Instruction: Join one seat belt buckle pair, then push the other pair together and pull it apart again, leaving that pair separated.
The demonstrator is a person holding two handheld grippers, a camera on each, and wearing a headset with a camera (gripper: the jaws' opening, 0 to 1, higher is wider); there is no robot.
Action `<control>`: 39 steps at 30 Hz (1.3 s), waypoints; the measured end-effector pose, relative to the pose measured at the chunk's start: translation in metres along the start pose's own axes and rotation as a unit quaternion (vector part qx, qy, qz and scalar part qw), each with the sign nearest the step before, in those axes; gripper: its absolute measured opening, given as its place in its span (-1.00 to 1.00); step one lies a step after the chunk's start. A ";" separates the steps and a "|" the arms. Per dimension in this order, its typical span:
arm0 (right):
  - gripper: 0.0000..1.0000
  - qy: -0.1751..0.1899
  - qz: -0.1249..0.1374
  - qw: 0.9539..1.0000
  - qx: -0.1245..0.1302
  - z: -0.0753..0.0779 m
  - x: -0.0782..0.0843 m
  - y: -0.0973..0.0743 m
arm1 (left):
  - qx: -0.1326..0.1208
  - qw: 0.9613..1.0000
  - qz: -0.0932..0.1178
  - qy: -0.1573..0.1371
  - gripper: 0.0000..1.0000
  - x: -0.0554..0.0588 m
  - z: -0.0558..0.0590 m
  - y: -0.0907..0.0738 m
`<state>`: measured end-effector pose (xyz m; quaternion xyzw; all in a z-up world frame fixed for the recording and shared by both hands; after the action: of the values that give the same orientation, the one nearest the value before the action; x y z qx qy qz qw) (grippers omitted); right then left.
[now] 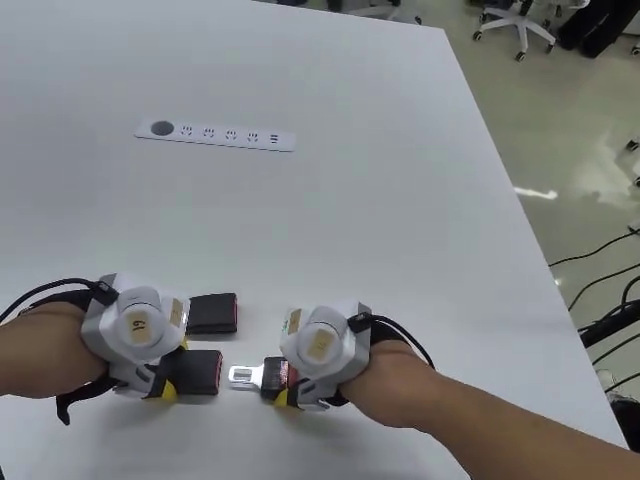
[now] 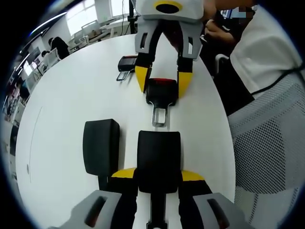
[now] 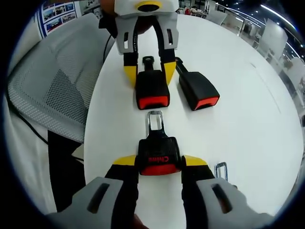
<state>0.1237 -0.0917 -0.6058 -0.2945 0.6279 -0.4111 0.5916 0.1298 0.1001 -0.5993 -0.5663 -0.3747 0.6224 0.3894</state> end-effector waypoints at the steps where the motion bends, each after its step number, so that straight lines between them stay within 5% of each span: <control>1: -0.34 0.001 0.001 1.000 0.000 -0.002 -0.001 0.000 | 0.000 1.000 0.000 -0.001 -0.33 -0.001 0.000 0.000; 39: -0.35 -0.022 0.017 1.000 -0.012 0.000 -0.019 0.012 | 0.001 1.000 -0.002 0.002 -0.34 0.004 -0.003 0.002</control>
<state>0.1271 -0.0692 -0.6066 -0.3000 0.6244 -0.3866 0.6088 0.1323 0.1028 -0.6032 -0.5663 -0.3747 0.6207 0.3920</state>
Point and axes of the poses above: the centre of the closed fingertips' face, and the gripper's own axes: y roughly forward along the fingers, z roughly to its right, x roughly out of its underside, the point moved 10 cm from there along -y, roughly backward along the fingers, and after that the axes turned 3 degrees about x, right-handed, at the moved point
